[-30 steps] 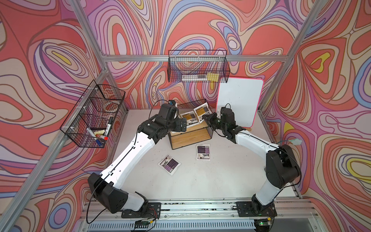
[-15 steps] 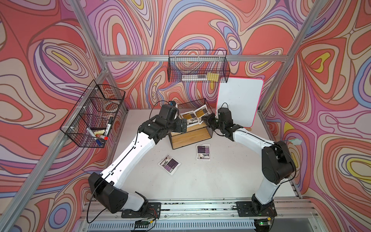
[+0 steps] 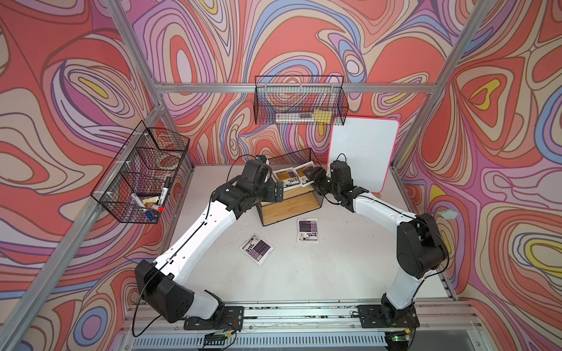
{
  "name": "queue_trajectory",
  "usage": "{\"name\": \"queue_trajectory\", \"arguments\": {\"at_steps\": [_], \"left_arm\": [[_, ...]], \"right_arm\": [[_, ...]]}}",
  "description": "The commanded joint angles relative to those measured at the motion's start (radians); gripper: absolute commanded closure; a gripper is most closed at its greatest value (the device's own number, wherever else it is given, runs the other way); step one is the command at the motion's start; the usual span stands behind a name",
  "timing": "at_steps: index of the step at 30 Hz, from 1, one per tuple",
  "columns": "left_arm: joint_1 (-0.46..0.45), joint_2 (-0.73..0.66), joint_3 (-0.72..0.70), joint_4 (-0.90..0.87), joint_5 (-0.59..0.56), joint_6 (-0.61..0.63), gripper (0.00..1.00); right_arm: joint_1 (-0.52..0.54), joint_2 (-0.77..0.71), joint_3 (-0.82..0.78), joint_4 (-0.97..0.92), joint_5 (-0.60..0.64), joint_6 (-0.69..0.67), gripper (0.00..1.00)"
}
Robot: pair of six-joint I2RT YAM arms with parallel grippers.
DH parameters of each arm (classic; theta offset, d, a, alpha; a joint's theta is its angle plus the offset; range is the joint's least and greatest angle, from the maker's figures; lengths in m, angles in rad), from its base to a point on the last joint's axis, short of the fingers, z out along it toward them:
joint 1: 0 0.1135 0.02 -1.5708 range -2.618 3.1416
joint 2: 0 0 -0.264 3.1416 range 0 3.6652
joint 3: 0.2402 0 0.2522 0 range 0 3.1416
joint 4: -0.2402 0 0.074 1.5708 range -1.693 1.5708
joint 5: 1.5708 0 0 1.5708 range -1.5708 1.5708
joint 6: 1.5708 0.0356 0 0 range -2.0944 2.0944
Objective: Place the bagged coffee beans on the shelf by color
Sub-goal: Place the bagged coffee beans on the shelf.
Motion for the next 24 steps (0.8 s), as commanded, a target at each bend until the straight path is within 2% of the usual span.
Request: {"name": "queue_trajectory", "arguments": {"at_steps": [1,6,12,24], "left_arm": [[0.003,-0.014,-0.010,0.023,0.014,-0.013,0.01],[0.004,-0.014,-0.013,0.025,0.017,-0.018,0.01],[0.003,-0.020,-0.022,0.031,0.019,-0.023,0.01],[0.004,-0.060,-0.060,0.029,-0.018,-0.027,0.01]], "right_arm": [[-0.006,-0.055,-0.032,-0.056,0.031,-0.011,0.29],[-0.006,-0.099,-0.052,-0.084,0.043,-0.021,0.25],[-0.006,-0.138,-0.073,-0.113,0.053,-0.035,0.24],[-0.003,-0.237,-0.134,-0.143,-0.007,-0.057,0.24]]}}
